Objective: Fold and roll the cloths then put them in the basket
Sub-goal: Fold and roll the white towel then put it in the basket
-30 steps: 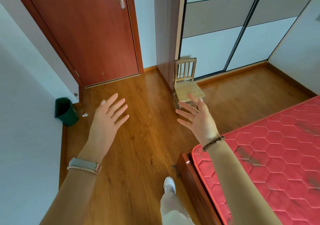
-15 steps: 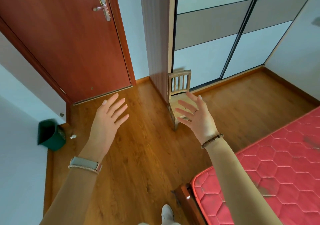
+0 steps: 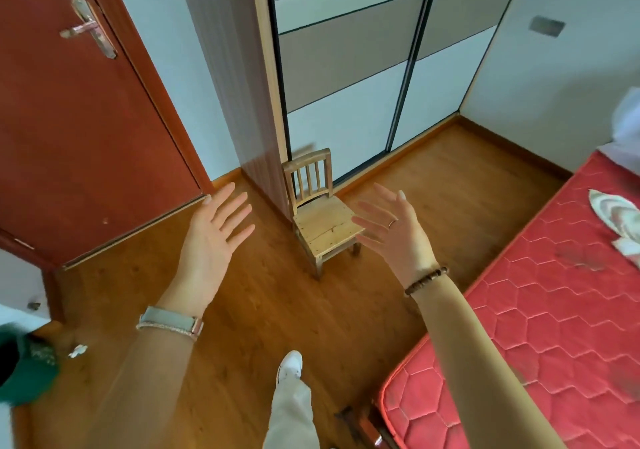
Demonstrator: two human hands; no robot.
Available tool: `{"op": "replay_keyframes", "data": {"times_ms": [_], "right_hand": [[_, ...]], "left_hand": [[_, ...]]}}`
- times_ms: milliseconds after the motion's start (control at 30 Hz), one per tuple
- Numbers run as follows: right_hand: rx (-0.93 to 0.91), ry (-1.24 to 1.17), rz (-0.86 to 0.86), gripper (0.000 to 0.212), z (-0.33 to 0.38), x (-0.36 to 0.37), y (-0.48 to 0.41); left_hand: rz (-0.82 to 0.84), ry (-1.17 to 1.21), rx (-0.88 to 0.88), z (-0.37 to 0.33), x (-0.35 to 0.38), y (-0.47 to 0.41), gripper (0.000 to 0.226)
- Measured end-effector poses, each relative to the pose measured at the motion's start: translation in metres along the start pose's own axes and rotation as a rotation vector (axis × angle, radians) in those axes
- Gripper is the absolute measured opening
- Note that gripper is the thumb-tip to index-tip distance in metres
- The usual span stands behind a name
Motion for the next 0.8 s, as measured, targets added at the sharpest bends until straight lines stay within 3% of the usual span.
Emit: {"op": "replay_keyframes", "data": {"times_ms": [400, 800], "right_hand": [[-0.115, -0.191, -0.261, 0.04, 0.051, 0.007, -0.085], [-0.19, -0.296, -0.526, 0.041, 0.076, -0.055, -0.094]], "left_hand": [[0.323, -0.011, -0.106, 0.011, 0.05, -0.187, 0.048], [0.599, -0.018, -0.194, 0.051, 0.155, -0.257, 0.05]]}}
Point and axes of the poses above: each hand's wrist, its own y-axis away from the middle knuckle, its own x-axis out of the palm, z = x × y, the point moved 3 cm from there along -y, towards the middle knuckle, and after that the axes turned 10 degrees about x, right-handed, at the moved point
